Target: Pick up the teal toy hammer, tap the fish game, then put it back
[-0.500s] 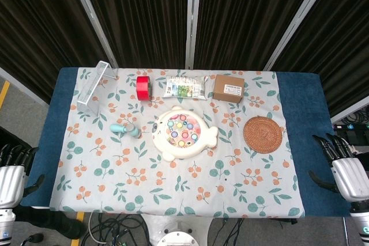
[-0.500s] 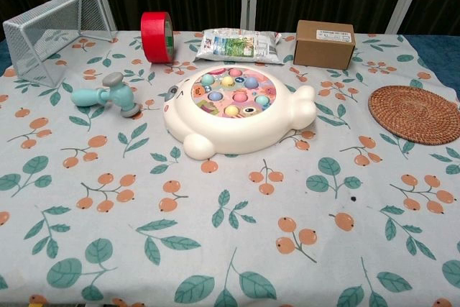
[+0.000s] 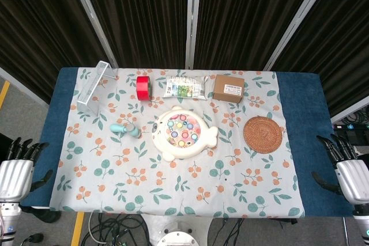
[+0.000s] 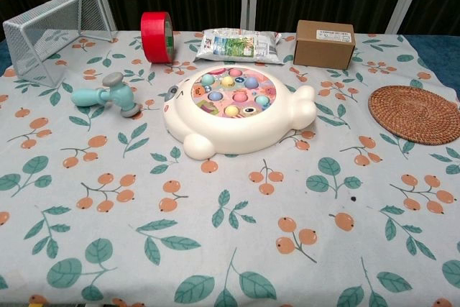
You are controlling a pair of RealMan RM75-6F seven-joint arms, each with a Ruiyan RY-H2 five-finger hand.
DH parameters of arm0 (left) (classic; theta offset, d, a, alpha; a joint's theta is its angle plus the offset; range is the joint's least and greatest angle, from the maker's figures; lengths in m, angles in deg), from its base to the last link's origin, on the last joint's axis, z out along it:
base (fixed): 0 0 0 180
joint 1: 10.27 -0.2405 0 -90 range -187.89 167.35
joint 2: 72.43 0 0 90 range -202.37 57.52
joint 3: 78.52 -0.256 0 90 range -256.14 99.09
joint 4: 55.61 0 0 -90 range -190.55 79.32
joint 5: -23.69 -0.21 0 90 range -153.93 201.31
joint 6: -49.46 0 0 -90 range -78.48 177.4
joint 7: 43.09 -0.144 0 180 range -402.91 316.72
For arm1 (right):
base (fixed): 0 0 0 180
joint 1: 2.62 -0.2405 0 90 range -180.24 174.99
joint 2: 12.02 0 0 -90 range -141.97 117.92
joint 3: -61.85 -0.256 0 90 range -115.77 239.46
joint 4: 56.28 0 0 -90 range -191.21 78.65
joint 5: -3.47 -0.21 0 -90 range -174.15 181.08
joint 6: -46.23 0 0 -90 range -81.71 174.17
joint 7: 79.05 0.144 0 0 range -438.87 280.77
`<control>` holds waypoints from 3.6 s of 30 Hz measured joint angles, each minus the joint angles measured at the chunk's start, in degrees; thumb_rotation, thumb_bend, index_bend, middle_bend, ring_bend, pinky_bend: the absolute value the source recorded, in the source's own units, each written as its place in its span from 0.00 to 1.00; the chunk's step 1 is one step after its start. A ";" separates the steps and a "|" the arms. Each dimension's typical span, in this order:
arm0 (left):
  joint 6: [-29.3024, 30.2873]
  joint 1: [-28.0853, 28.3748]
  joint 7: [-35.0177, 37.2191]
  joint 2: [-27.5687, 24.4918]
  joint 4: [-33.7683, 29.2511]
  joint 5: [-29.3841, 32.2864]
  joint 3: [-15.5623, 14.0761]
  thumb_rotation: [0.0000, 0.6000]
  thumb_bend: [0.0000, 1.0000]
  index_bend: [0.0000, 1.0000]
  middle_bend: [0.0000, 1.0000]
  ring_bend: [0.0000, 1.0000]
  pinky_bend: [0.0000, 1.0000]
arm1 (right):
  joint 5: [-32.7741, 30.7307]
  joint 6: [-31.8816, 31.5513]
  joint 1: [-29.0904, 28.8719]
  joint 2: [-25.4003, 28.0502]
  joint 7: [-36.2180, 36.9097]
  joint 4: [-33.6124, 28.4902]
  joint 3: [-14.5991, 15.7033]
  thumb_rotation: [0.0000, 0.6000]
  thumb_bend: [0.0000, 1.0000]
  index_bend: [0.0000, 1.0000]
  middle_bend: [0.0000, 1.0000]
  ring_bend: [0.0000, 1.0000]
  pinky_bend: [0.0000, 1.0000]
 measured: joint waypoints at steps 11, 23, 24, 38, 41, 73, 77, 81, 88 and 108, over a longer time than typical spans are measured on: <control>-18.17 15.61 6.70 -0.43 2.42 -0.62 6.78 1.00 0.27 0.29 0.32 0.20 0.21 | 0.35 -2.21 0.98 0.87 -2.58 -1.97 -0.16 1.00 0.18 0.05 0.15 0.00 0.00; -41.60 33.72 6.16 9.69 16.42 10.49 12.01 1.00 0.26 0.28 0.32 0.20 0.20 | -1.13 -1.86 1.40 1.61 -4.62 -3.97 -0.50 1.00 0.18 0.05 0.15 0.00 0.00; -42.60 34.45 5.80 10.28 17.31 11.35 12.14 1.00 0.26 0.28 0.32 0.20 0.20 | -1.23 -1.73 1.36 1.61 -4.66 -4.00 -0.53 1.00 0.18 0.05 0.15 0.00 0.00; -48.74 38.29 0.83 16.76 25.19 18.52 8.89 1.00 0.26 0.32 0.36 0.22 0.21 | -2.78 0.91 0.39 1.29 -4.30 -3.75 -0.88 1.00 0.18 0.05 0.15 0.00 0.00; -48.93 38.57 1.32 18.23 26.31 19.05 8.66 1.00 0.26 0.34 0.37 0.23 0.21 | -2.88 1.29 0.18 1.16 -4.28 -3.68 -0.90 1.00 0.18 0.05 0.15 0.00 0.00; -47.15 40.40 -0.24 22.08 27.32 24.31 8.20 1.00 0.33 0.45 0.39 0.25 0.21 | -3.84 2.05 0.20 0.88 -4.13 -3.11 -0.95 1.00 0.18 0.06 0.16 0.00 0.00; -47.30 40.52 -0.34 22.23 27.41 25.03 8.10 1.00 0.34 0.45 0.39 0.25 0.21 | -3.83 1.94 0.30 0.88 -4.07 -3.04 -0.90 1.00 0.18 0.06 0.16 0.00 0.00; -47.28 40.55 -0.25 22.11 26.92 25.15 8.03 1.00 0.34 0.45 0.39 0.25 0.21 | -3.82 1.97 0.31 0.89 -4.03 -3.00 -0.89 1.00 0.18 0.06 0.16 0.00 0.00; -47.30 40.83 -0.02 21.62 25.49 25.47 8.08 1.00 0.34 0.45 0.40 0.25 0.21 | -3.79 1.78 0.47 0.92 -4.04 -2.99 -0.85 1.00 0.18 0.06 0.16 0.00 0.00; -47.22 41.25 0.25 22.41 25.74 27.17 7.90 1.00 0.45 0.50 0.43 0.28 0.22 | -3.59 0.97 1.11 0.88 -3.77 -2.69 -0.66 1.00 0.18 0.06 0.17 0.00 0.00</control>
